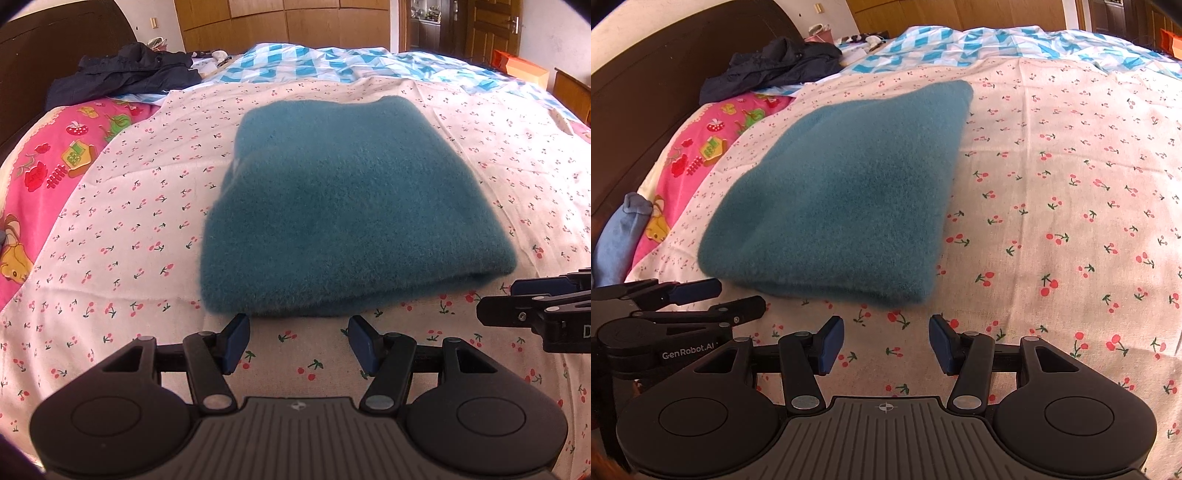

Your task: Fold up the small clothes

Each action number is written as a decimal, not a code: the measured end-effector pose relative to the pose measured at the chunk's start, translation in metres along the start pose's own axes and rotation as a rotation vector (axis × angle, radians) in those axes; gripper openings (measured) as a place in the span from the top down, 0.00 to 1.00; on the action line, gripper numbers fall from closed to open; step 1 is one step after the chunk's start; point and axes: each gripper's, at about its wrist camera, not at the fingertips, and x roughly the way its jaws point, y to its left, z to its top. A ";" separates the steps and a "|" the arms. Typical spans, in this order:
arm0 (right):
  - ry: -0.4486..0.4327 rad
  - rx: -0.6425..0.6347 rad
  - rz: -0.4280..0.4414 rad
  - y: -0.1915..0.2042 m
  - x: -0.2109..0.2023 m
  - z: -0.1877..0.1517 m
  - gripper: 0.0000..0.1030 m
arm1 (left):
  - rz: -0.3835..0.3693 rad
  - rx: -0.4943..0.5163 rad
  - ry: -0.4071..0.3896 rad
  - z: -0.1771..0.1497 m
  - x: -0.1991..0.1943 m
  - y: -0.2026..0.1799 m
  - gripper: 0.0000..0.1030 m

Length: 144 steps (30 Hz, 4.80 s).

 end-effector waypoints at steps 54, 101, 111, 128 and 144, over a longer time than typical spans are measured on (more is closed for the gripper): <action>-0.009 0.004 -0.066 0.025 0.003 0.008 0.49 | -0.049 -0.051 -0.056 -0.005 -0.005 0.009 0.38; -0.025 -0.002 -0.079 0.017 -0.003 -0.001 0.44 | 0.031 -0.022 -0.004 -0.002 0.004 0.002 0.37; -0.025 0.001 -0.068 0.015 -0.002 -0.003 0.43 | 0.040 -0.019 0.006 -0.001 0.004 0.001 0.31; -0.046 -0.029 -0.062 0.023 -0.007 0.001 0.37 | 0.014 0.002 0.027 0.000 0.003 0.001 0.27; -0.041 -0.042 -0.123 0.024 -0.007 0.003 0.32 | -0.091 -0.141 0.100 0.003 -0.006 0.019 0.16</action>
